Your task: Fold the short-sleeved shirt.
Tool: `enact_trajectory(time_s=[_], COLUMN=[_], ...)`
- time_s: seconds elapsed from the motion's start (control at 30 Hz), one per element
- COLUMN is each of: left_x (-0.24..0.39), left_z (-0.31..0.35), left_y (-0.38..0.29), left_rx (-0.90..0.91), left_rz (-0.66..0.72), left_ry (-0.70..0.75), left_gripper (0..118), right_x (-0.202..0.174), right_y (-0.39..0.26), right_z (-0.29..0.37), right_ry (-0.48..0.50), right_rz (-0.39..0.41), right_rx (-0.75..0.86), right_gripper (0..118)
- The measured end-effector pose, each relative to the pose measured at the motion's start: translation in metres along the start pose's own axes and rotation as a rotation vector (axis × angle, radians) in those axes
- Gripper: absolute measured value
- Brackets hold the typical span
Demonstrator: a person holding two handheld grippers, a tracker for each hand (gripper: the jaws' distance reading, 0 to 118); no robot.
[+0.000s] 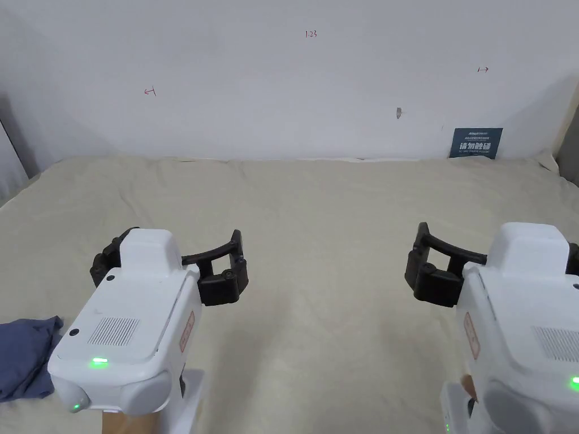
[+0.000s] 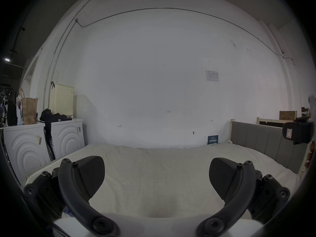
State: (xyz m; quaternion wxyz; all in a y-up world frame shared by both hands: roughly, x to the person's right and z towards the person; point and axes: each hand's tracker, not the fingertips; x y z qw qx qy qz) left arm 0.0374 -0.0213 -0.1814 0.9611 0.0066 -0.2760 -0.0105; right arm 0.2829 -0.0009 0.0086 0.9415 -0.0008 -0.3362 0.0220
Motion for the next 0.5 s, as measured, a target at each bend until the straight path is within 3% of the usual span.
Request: enact_trajectory(time_s=[0.17,0.5], left_x=[-0.0001,-0.0009], left_z=[0.0007,0.0019], left_y=[0.0008,0.001], left_rx=[0.011,0.017], left_rz=[-0.001,0.004], left_ry=[0.007,0.015], left_gripper=[118,118], right_x=[-0.0042,0.0017], right_y=[-0.0014,-0.0002], right_z=[0.0031,-0.0007], right_ry=[-0.055,-0.032], right_rz=[0.072,0.046], right_rx=[0.057,0.029], right_gripper=[118,118])
